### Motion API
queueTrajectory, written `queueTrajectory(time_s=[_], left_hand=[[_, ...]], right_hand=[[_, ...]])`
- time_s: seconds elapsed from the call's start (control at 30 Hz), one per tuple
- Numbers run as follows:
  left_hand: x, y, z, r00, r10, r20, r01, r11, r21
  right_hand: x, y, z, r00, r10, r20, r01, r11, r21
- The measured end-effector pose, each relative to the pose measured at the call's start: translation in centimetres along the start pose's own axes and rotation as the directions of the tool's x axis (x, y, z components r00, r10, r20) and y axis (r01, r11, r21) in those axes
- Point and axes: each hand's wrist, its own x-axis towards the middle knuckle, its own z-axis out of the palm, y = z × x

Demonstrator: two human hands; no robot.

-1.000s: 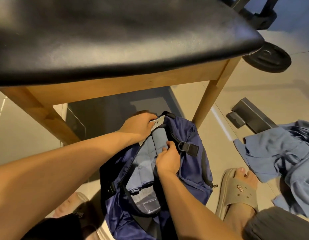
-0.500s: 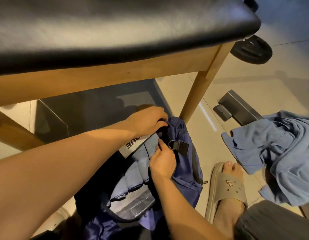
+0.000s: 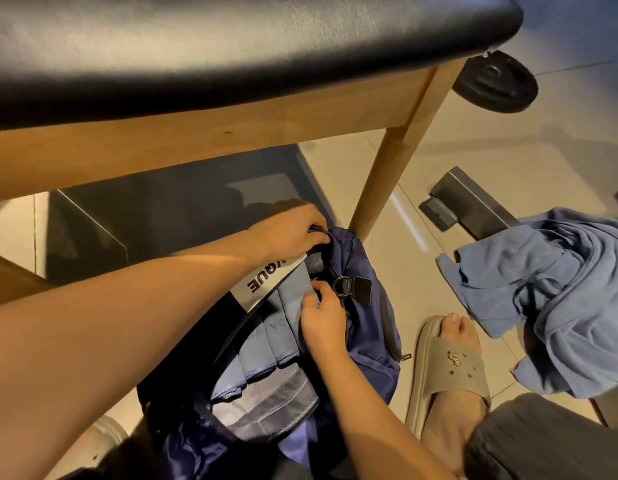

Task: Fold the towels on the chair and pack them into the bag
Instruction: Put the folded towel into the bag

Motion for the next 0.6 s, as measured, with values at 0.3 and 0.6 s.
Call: queueTrajectory(time_s=[0.3, 0.6], left_hand=[[0.4, 0.1, -0.5, 1.0, -0.022, -0.003, 0.022, 0.996, -0.083], [1.9, 1.1, 0.0, 0.996, -0.061, 0.058, 0.067, 0.993, -0.1]], right_hand=[[-0.1, 0.4, -1.1, 0.995, -0.081, -0.056, 0.085, 0.994, 0.075], [-0.2, 0.7, 1.7, 0.992, -0.024, -0.124, 0.015, 0.997, -0.07]])
